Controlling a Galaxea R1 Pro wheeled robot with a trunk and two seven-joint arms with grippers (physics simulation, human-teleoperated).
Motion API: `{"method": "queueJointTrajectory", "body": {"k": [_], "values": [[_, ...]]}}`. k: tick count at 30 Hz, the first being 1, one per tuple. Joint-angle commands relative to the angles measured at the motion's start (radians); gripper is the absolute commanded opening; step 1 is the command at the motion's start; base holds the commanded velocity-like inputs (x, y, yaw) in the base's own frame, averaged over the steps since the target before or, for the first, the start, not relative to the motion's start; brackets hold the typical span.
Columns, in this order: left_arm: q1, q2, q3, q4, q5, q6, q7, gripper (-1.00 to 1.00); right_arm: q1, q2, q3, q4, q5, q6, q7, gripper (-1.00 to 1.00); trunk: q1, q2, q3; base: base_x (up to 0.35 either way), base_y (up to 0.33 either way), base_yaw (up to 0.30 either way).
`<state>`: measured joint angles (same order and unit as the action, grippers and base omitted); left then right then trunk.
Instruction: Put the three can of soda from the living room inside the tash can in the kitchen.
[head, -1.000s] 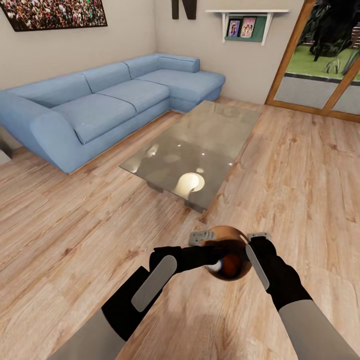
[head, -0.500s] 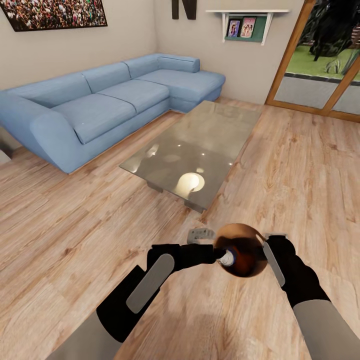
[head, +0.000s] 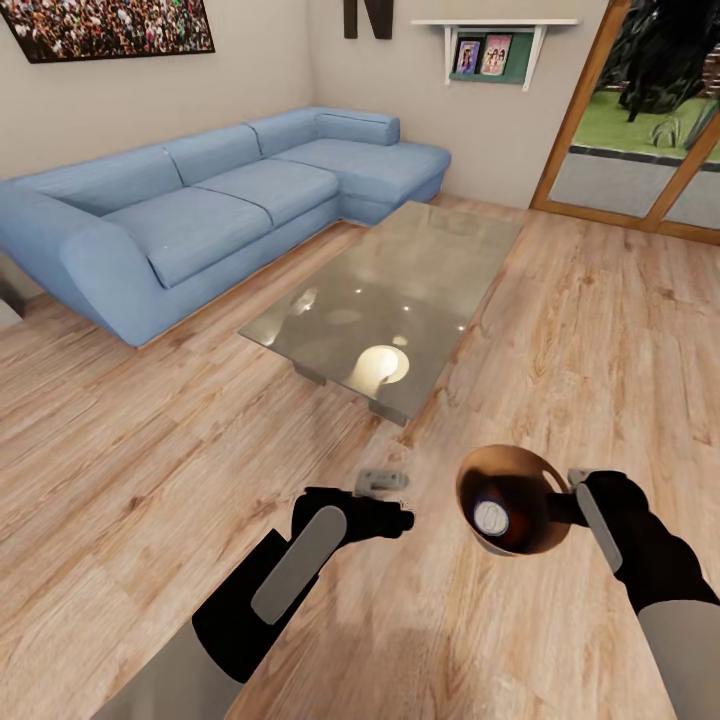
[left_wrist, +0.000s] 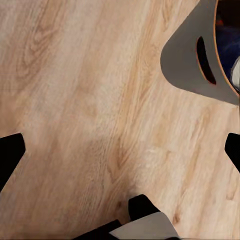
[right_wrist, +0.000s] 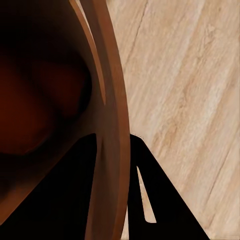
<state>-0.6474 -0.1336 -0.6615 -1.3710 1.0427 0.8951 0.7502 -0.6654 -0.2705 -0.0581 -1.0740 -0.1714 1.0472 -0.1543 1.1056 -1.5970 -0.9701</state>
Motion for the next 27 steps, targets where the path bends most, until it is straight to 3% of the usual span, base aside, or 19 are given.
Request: {"method": "queueJointTrajectory", "body": {"k": [1,8,27], "values": [[0.0,0.0,0.0,0.0,0.001,0.006,0.015,1.0,0.0,-0.001,-0.002,0.001,-0.002,0.0,0.005,-1.0,0.0,0.0,0.0,0.0,0.0,0.0],[0.0,0.009,0.002,0.045,-0.001,0.017,0.071,1.0,0.0,-0.003,-0.005,0.012,-0.002,0.0,0.007,-1.0,0.0,0.0,0.0,0.0,0.0,0.0],[-0.001,0.011,0.002,0.156,-0.004,0.015,0.074,1.0,-0.001,0.004,0.007,0.107,0.0,0.0,0.04,-1.0,0.0,0.0,0.0,0.0,0.0,0.0]]}}
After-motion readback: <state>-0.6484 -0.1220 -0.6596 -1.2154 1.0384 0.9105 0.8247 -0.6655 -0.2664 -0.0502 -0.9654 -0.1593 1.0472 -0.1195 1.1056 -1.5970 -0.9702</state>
